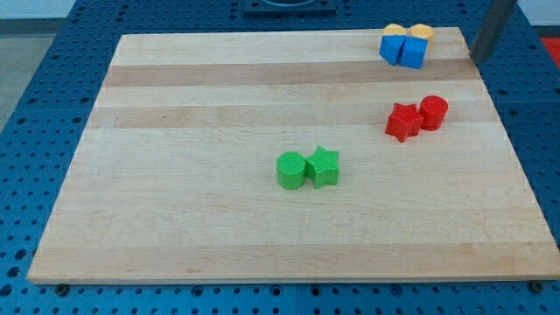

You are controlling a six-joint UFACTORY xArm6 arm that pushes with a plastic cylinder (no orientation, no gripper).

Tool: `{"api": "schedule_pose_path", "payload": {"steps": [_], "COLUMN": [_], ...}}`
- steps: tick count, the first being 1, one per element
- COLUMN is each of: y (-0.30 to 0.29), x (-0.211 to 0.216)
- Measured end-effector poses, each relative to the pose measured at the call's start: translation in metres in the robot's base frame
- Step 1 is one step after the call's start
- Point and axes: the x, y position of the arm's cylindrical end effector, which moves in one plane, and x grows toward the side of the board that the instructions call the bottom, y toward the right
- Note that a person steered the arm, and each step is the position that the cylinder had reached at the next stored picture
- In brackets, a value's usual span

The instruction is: Put the yellow heart at the top center

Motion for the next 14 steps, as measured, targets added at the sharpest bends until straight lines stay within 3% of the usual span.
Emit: {"api": "schedule_pose_path", "payload": {"steps": [3,8,12,14], "y": [-0.027,-0.126,-0.163,-0.224], "x": [-0.042,-0.032,-0.020,-0.026]}}
